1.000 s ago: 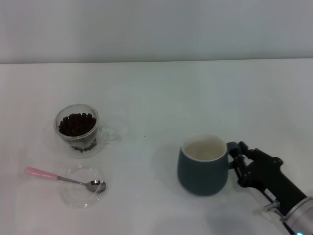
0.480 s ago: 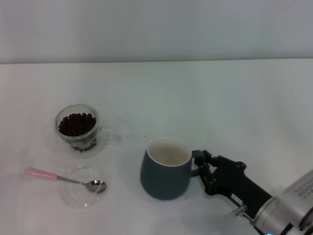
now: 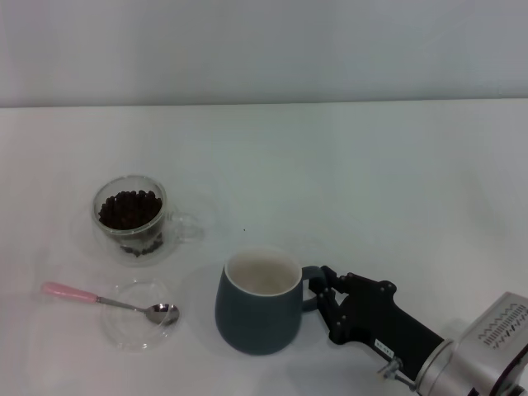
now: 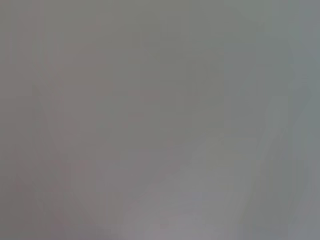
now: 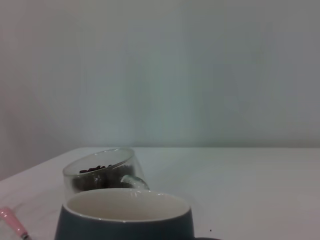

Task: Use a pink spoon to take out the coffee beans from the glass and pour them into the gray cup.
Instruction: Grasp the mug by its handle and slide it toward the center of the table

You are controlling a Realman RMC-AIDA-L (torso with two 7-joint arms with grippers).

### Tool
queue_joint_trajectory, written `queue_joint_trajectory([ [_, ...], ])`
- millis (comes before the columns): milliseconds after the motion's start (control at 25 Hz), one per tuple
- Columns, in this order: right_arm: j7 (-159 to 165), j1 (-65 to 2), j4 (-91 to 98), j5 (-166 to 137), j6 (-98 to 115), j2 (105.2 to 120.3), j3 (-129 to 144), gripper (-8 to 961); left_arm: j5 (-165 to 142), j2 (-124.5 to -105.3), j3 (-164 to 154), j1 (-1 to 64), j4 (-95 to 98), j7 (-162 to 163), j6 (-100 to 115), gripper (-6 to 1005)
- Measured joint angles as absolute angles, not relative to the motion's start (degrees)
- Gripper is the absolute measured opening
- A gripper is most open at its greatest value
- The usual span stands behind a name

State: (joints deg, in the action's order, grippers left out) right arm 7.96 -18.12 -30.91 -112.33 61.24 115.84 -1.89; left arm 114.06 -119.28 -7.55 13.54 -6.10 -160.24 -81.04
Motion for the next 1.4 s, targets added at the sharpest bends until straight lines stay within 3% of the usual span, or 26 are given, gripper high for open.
queue_joint_trajectory([
  [1280, -4.0, -17.5, -30.2, -114.3, 61.4, 115.75, -1.8, 115, 114.3, -119.22, -7.6, 15.3, -6.1, -160.1, -79.6, 892],
  [1400, -4.0, -17.5, -30.1, -114.3, 61.3, 115.75, -1.7, 148, 114.3, -119.27, -7.6, 15.3, -6.1, -160.1, -79.6, 892],
])
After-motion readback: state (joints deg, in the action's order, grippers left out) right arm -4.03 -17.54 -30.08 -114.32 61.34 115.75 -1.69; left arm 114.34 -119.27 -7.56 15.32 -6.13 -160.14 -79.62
